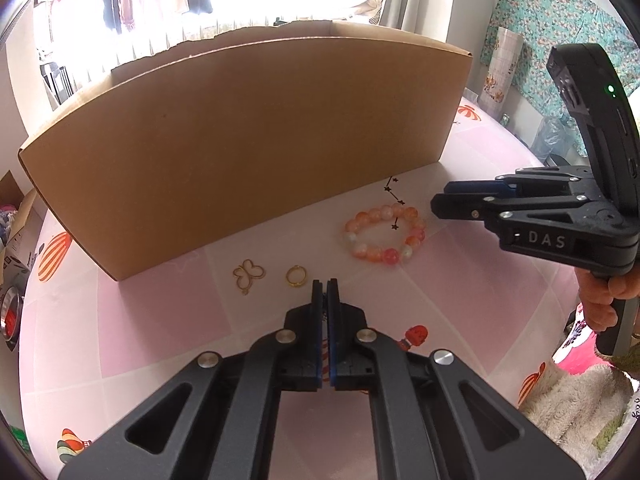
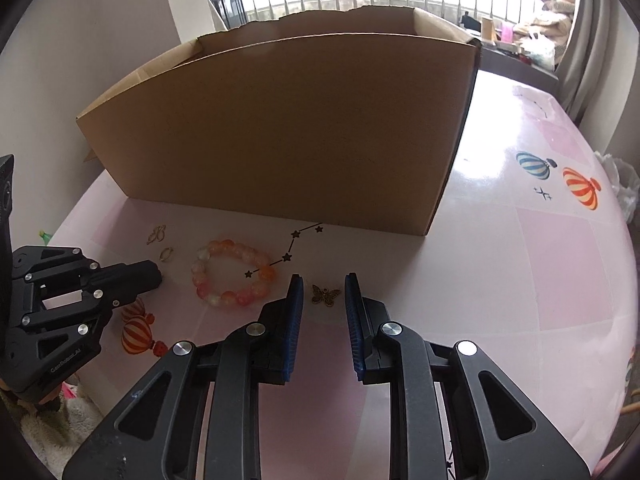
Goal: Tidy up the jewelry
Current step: 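Close the right gripper on the brown butterfly charm while the left holds its charm, then carry both held charms over the cardboard box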
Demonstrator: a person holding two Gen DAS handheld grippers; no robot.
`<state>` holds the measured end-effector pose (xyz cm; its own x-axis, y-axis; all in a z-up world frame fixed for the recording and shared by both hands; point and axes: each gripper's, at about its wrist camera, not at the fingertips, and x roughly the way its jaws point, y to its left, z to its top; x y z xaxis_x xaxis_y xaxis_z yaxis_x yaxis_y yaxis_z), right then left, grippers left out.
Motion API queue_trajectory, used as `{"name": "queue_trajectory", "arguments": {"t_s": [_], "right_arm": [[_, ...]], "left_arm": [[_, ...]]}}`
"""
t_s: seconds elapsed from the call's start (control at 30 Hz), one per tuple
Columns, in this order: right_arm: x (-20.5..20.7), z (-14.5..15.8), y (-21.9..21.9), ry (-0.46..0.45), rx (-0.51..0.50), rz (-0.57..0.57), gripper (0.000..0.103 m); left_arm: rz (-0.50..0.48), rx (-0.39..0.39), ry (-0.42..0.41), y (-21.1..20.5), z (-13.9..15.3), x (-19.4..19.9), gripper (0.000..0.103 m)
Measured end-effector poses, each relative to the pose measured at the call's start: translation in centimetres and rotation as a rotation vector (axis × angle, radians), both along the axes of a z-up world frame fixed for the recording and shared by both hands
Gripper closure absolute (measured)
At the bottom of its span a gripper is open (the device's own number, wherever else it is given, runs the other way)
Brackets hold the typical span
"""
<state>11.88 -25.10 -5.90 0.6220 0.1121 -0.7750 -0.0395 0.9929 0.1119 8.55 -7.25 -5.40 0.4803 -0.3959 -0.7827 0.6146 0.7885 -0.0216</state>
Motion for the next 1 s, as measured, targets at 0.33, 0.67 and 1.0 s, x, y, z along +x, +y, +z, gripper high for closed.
{"name": "queue_trajectory", "arguments": {"t_s": [0.33,0.67,1.0], "right_arm": [[0.9,0.1,1.3,0.027,-0.071,0.0,0.092],[1.7,0.1,1.3,0.026,-0.04,-0.013,0.093],[0.2,2.1,1.5,-0.041,-0.039,-0.016,0.093]], "left_arm": [[-0.001,-0.001,-0.004,0.0,-0.1,0.1,0.101],[0.004,-0.012,-0.007,0.3,-0.1,0.1,0.101],[-0.003,-0.039,-0.069,0.9,1.9,-0.9,0.101]]}}
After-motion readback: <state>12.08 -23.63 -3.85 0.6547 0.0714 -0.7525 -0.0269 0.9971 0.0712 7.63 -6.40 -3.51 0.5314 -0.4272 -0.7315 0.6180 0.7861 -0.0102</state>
